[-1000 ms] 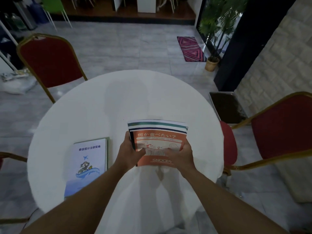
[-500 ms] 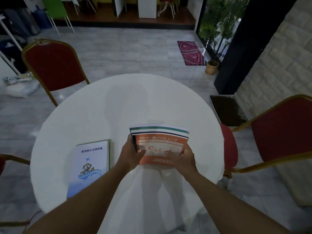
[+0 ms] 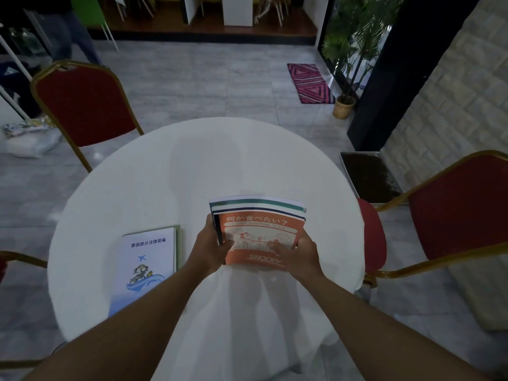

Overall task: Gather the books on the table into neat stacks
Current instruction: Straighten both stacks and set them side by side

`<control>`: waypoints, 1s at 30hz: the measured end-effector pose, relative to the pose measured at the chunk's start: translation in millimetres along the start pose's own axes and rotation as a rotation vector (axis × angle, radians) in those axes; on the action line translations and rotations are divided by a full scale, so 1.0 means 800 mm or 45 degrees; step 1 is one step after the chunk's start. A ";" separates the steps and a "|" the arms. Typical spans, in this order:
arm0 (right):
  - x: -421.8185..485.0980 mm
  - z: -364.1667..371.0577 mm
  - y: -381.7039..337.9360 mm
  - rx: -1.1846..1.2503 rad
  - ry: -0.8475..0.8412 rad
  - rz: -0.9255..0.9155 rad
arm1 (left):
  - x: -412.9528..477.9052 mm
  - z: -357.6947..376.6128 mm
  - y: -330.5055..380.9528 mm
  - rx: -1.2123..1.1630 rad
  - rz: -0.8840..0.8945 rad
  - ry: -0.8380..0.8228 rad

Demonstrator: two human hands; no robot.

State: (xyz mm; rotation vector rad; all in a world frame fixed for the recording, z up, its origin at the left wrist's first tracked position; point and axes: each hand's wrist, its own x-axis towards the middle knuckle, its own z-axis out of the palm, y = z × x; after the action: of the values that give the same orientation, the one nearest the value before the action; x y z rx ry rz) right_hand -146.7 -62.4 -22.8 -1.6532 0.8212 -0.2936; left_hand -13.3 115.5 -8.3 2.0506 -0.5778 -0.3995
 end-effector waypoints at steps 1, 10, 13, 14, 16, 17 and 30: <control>0.000 0.000 0.001 -0.008 0.003 -0.005 | 0.001 -0.001 -0.001 0.005 0.002 -0.005; 0.001 0.004 0.014 -0.105 0.033 -0.023 | -0.004 0.008 -0.003 0.096 0.120 -0.001; 0.003 0.003 0.006 -0.066 0.114 0.024 | 0.008 0.011 0.001 0.019 -0.006 0.006; 0.005 0.003 0.002 -0.058 0.142 0.042 | 0.011 0.013 0.002 -0.030 -0.077 -0.009; 0.009 0.000 -0.002 -0.058 0.163 0.105 | 0.015 0.021 0.003 -0.041 -0.196 -0.029; 0.012 -0.001 -0.003 -0.075 0.162 0.149 | 0.018 0.025 0.001 0.008 -0.228 -0.028; 0.019 -0.009 0.074 -0.559 0.188 0.430 | 0.003 0.104 -0.049 0.367 -0.527 -0.247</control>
State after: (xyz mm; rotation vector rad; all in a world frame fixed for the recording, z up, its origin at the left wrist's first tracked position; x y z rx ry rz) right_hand -160.8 -80.1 -80.1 -1.8695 1.3289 0.0064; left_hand -43.1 73.2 -84.5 2.4311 -0.3331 -0.8037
